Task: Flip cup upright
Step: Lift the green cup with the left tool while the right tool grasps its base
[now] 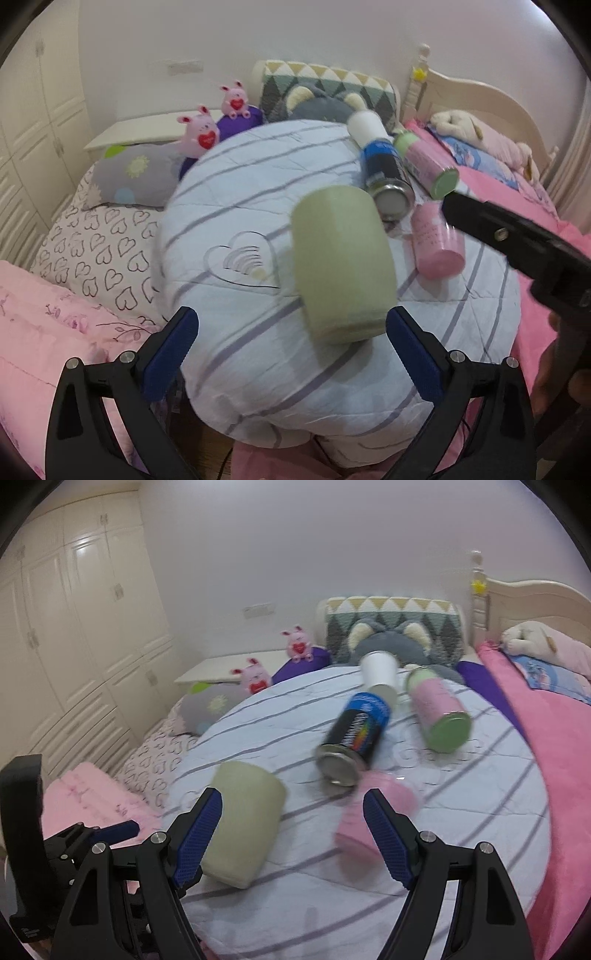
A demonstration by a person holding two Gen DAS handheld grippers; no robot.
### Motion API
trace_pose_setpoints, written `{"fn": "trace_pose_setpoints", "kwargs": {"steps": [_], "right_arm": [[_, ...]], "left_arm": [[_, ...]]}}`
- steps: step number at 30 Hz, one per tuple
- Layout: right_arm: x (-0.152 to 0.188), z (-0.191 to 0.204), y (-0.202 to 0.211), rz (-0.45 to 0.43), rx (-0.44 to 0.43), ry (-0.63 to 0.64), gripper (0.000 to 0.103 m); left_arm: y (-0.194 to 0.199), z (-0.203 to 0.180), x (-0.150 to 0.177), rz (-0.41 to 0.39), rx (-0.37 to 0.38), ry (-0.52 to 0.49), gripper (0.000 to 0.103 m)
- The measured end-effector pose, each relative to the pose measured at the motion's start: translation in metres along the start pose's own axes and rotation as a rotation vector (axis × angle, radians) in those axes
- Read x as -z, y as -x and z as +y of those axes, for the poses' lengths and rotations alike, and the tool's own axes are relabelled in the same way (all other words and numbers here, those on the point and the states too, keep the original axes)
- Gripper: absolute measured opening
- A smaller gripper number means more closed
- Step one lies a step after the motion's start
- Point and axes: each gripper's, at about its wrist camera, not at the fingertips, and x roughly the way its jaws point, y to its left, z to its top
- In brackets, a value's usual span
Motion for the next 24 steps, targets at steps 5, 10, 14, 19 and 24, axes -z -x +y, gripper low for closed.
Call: {"fn": "trace_pose_setpoints", "kwargs": {"steps": [5, 10, 14, 19, 24], "right_arm": [[-0.002, 0.020, -0.020, 0.058, -0.056, -0.008, 0.080], [-0.002, 0.028, -0.046, 0.167, -0.074, -0.067, 0.080], [0.000, 0.031, -0.067, 0.253, -0.059, -0.107, 0.080], [-0.002, 0.031, -0.087, 0.330, -0.036, -0.132, 0.080], [-0.005, 0.030, -0.098, 0.348, -0.045, -0.129, 0.080]], "left_arm": [[0.003, 0.011, 0.001, -0.008, 0.008, 0.009, 0.103], [-0.001, 0.016, 0.005, 0.001, 0.039, -0.001, 0.103], [-0.007, 0.017, 0.004, 0.011, 0.067, -0.007, 0.103], [-0.015, 0.019, 0.003, 0.023, 0.093, -0.019, 0.103], [-0.020, 0.022, 0.000, 0.028, 0.112, -0.018, 0.103]]}}
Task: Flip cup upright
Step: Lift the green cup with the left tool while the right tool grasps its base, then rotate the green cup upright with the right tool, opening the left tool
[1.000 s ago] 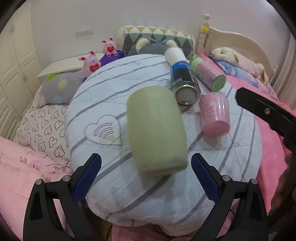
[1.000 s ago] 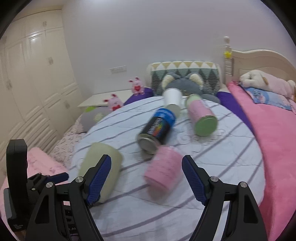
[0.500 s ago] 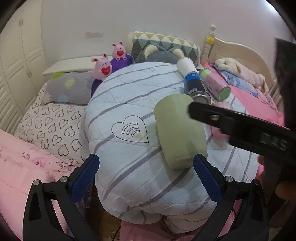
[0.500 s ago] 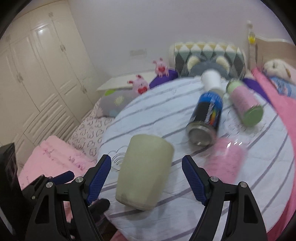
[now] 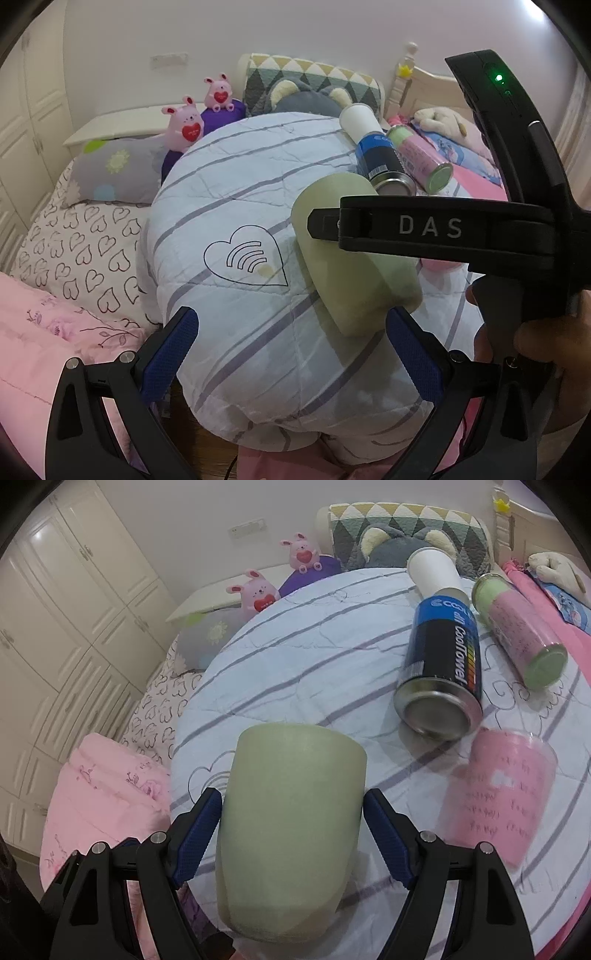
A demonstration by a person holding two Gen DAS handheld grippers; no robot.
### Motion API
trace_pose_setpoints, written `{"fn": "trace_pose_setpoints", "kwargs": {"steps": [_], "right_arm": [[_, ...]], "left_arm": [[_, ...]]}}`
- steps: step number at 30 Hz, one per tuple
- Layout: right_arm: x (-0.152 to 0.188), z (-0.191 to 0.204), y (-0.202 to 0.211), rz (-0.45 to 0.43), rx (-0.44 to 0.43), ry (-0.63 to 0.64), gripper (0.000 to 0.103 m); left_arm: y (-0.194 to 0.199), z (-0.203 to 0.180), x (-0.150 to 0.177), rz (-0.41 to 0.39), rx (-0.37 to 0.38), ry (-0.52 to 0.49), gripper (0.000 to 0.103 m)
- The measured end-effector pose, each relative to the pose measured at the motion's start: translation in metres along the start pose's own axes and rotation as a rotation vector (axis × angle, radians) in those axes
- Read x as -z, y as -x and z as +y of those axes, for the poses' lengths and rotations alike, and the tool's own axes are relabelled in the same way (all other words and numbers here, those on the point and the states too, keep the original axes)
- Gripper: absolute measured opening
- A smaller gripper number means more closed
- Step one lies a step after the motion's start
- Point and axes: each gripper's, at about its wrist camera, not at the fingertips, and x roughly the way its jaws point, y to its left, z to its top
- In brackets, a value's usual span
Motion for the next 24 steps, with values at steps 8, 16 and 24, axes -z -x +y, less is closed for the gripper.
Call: {"fn": "trace_pose_setpoints", "kwargs": {"steps": [8, 16, 24], "right_arm": [[-0.012, -0.002, -0.011, 0.073, -0.038, 0.004, 0.081], [-0.013, -0.006, -0.024, 0.131, -0.084, 0.002, 0.082], [-0.019, 0.003, 0.002, -0.017, -0.043, 0.087, 0.081]], "left_arm": [[0.000, 0.003, -0.001, 0.007, 0.028, 0.002, 0.103], [-0.001, 0.005, -0.002, 0.003, 0.031, 0.007, 0.103], [-0.012, 0.006, -0.016, -0.013, 0.040, 0.049, 0.103]]}}
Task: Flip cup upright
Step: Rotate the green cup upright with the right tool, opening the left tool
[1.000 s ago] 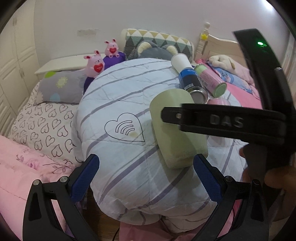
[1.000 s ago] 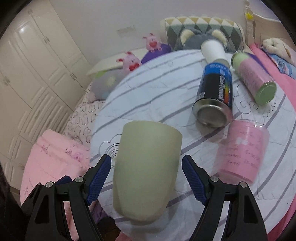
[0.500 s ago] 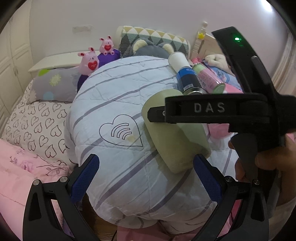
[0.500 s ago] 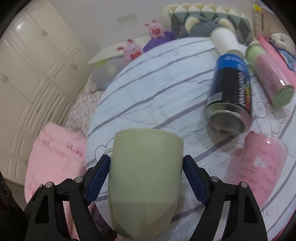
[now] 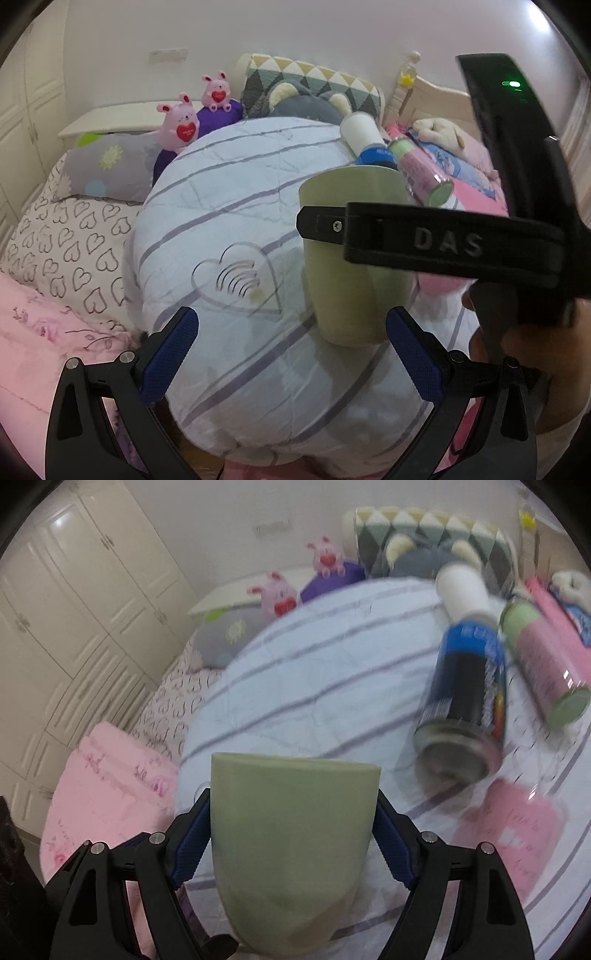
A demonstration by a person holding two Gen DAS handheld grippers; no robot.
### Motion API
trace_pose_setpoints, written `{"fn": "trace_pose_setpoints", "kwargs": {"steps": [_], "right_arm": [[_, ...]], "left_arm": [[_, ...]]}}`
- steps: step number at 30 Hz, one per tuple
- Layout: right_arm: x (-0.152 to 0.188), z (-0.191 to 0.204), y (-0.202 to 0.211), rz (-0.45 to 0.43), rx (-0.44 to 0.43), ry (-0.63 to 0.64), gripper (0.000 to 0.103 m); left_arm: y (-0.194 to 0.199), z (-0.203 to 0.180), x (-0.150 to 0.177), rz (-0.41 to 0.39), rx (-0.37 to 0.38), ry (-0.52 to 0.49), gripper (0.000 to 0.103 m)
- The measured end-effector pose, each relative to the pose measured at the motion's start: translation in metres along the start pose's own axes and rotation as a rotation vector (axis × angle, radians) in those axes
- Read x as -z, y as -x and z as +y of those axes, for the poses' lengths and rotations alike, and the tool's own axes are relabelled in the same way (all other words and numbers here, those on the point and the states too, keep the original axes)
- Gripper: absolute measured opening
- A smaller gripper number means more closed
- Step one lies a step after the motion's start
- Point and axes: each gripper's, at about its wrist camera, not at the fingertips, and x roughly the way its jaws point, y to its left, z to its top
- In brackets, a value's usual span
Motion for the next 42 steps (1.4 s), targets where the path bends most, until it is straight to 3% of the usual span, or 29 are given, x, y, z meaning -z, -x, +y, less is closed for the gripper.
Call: {"fn": "trace_pose_setpoints", "kwargs": {"steps": [9, 20, 42], "right_arm": [[-0.013, 0.001, 0.011, -0.123, 0.104, 0.079, 0.081], [-0.009, -0.001, 0.008, -0.237, 0.140, 0.120, 0.080], [0.001, 0.008, 0.019, -0.272, 0.163, 0.160, 0.081]], "left_arm": [[-0.025, -0.005, -0.025, -0.032, -0.031, 0.027, 0.103], [-0.054, -0.009, -0.028, 0.006, -0.068, 0.030, 0.103], [-0.039, -0.018, -0.026, -0.036, -0.072, 0.009, 0.103]]}}
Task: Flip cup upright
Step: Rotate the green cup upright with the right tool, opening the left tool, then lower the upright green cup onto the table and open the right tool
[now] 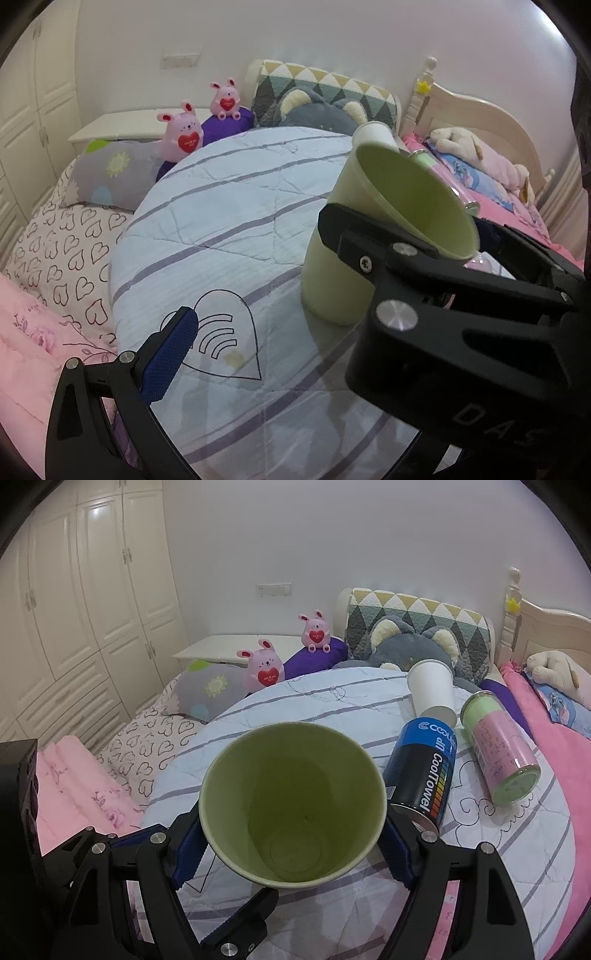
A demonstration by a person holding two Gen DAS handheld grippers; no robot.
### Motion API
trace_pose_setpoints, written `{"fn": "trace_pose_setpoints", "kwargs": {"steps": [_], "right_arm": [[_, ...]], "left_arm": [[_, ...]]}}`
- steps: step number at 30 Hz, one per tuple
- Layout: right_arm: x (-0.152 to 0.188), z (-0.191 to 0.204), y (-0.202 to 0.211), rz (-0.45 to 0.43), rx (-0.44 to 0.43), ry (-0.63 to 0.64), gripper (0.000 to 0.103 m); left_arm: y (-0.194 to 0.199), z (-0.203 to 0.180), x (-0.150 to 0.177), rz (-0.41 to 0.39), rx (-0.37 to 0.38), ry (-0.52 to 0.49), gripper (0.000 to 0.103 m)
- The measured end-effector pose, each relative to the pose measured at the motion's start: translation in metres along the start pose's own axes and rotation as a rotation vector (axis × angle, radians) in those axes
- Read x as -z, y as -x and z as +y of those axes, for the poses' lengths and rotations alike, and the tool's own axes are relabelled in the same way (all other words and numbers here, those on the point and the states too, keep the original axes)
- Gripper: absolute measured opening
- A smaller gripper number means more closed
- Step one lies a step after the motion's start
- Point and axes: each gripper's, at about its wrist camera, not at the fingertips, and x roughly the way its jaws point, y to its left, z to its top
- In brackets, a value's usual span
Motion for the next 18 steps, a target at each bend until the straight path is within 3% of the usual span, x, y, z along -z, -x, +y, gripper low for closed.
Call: {"fn": "trace_pose_setpoints", "kwargs": {"steps": [18], "right_arm": [[0.006, 0.002, 0.018, -0.032, -0.028, 0.032, 0.084]], "left_arm": [[0.010, -0.004, 0.007, -0.012, 0.010, -0.006, 0.103]]}}
